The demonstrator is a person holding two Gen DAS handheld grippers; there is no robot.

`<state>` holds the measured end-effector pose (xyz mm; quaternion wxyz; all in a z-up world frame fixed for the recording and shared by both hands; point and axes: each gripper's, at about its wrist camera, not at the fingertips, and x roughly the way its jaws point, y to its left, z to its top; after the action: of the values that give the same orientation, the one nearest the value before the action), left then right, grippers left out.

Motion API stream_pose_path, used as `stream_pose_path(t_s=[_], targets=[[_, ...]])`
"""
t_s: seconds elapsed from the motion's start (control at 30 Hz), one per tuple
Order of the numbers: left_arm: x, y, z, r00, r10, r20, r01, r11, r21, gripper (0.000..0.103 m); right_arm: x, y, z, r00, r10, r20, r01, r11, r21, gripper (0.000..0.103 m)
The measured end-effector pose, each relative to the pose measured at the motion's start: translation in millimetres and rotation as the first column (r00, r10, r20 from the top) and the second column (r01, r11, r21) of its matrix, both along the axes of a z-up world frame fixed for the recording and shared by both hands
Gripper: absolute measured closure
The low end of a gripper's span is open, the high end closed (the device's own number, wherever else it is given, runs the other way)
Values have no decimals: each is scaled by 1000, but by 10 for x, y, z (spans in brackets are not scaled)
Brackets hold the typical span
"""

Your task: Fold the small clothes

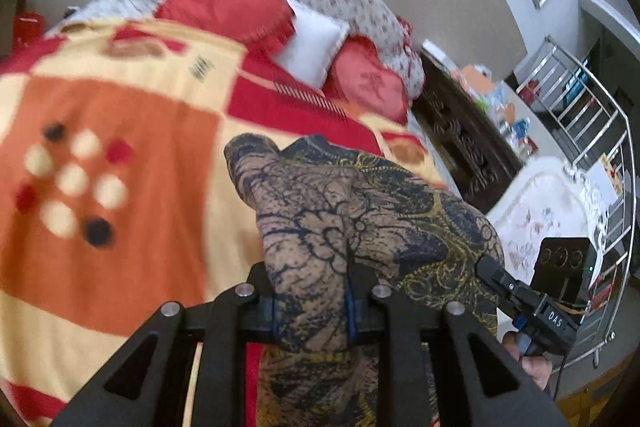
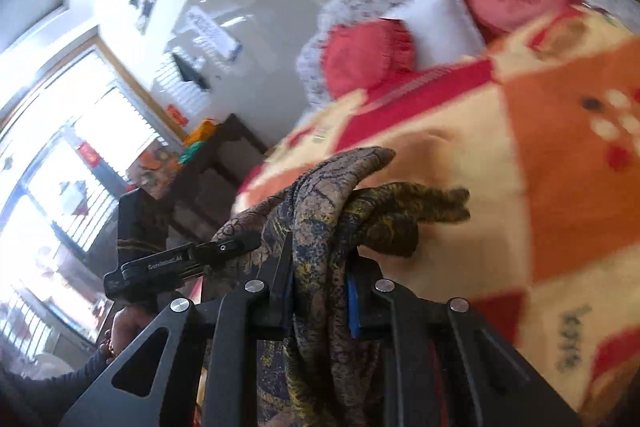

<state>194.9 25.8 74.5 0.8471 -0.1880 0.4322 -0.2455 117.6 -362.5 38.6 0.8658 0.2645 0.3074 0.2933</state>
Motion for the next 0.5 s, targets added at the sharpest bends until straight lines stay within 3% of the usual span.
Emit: stream_pose_path(t_s=[0.13,0.2,0.27,0.37,0.4,0.43,0.5], targets=[[123,337,184,997,43,70,-44,999,11,79,227,363,176,997,49,56,-50,999,4,70],[239,471,-52,998,64,-3,-64,998,-7,79,339,480,136,997,60,56,-62,998,34,70],[356,577,-528,986,67,-155,-74,996,-42,79,482,545,-82,997,66,-31,-62,994,90,70],[485,663,-1346,917,69,-393,-90,995,-35,76,722,591,-696,956,79,-282,-42,990,134,69],[480,680,-1479,909,72,-411,-99,994,-43,73,771,609,-916,933,82,-352,-39,991,127,69],[442,741,-1545,921,77,-382,-124,987,-98,72,806,631,-1106,909,75,-411,-33,994,107,69],[407,782,-1541,933,72,-353,-124,984,-127,70,764,603,-1283,897,69,-437,-15,992,125,65]])
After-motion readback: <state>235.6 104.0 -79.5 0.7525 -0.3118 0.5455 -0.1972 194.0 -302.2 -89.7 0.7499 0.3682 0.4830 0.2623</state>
